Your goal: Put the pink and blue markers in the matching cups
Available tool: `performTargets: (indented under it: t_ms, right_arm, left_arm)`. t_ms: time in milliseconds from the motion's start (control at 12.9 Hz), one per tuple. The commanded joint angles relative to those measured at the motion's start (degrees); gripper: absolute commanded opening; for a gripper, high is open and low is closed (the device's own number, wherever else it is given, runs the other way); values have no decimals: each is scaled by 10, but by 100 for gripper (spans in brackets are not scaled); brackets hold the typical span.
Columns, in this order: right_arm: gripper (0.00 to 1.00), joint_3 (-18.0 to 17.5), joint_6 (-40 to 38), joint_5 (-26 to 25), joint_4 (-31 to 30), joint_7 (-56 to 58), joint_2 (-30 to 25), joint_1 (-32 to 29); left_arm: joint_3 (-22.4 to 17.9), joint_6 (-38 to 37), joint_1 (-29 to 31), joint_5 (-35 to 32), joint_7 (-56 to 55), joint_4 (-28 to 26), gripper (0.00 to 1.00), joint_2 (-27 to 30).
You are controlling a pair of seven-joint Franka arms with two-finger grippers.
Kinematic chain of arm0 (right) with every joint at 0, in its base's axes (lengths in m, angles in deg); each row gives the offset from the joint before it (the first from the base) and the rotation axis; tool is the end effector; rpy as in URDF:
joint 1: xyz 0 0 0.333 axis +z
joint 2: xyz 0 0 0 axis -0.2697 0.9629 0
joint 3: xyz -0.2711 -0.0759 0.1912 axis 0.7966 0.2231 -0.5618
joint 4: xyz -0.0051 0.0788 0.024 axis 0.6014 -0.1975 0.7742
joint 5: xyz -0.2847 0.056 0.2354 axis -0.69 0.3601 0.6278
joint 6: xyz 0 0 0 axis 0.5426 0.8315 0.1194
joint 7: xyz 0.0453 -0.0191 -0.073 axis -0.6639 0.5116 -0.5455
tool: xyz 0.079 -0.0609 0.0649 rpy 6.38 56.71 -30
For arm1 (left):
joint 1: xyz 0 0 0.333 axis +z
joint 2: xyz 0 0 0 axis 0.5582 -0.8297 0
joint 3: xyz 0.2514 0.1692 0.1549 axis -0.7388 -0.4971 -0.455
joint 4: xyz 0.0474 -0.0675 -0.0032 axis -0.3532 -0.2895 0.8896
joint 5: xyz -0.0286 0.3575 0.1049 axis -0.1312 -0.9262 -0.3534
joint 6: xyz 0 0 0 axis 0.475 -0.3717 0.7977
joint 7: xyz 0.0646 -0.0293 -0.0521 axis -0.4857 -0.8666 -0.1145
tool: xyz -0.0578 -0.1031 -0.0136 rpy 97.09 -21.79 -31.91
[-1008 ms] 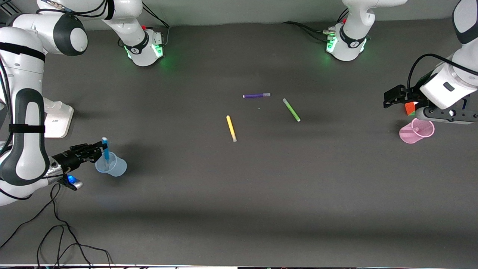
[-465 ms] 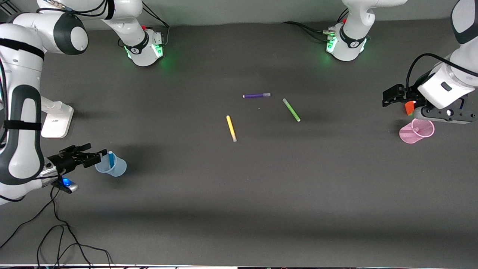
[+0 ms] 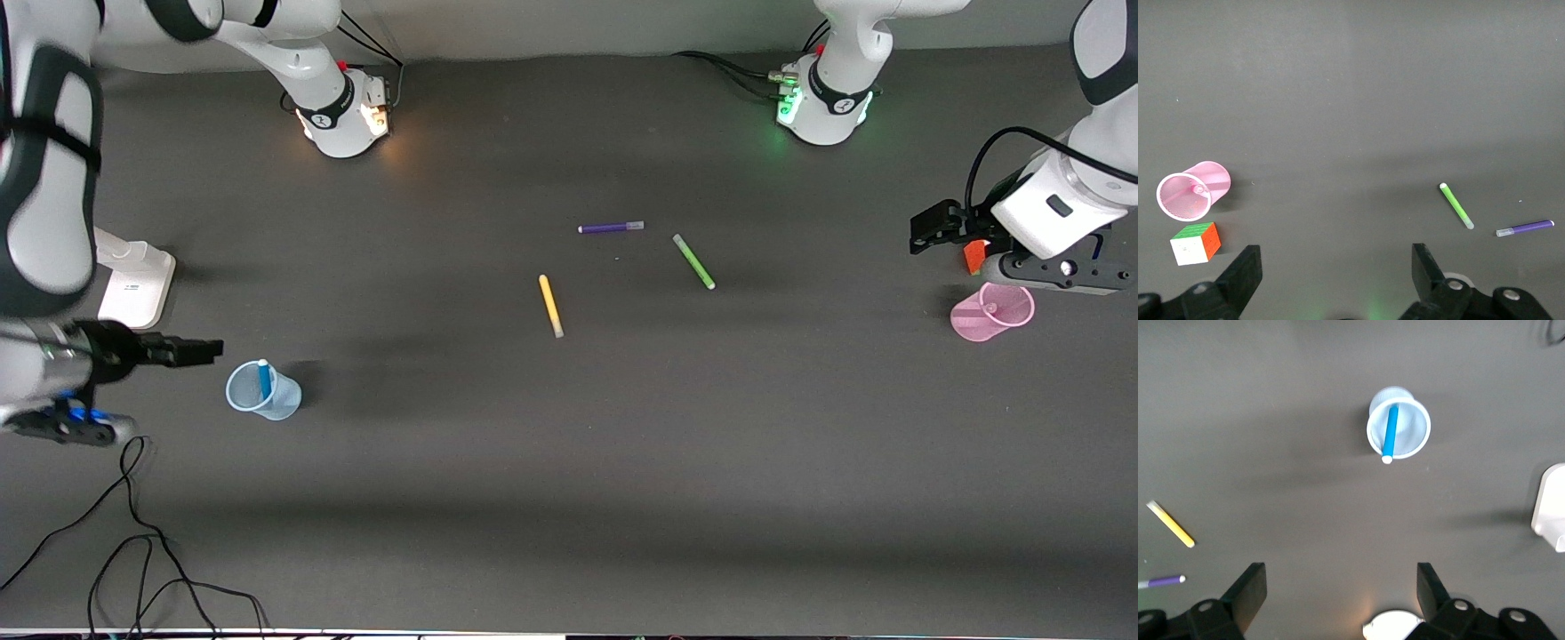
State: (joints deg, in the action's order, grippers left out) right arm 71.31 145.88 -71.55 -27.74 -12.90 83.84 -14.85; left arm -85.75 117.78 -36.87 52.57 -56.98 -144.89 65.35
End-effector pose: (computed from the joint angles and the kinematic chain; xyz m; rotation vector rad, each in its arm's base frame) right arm 0.6469 0.0020 0.5347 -3.0683 0.2525 0.4677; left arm 0.5146 -0.0488 0.5783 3.0845 -0.1606 -0.1512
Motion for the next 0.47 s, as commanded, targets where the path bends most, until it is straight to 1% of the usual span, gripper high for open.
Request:
performTargets:
  t_ms: [0,155,388]
  right_arm:
    - [100,3,96,-24,-163,-5,-122,6]
    - [100,3,156,-25,-240,-4,-182,11]
    - [100,3,212,-25,-319,-4,-243,10]
  left_arm:
    - [-1,-10,-5,-9,-3,4,100,3]
    - [-1,-10,-5,-9,-2,4,100,2]
    - [-1,-10,-5,-9,-2,4,100,2]
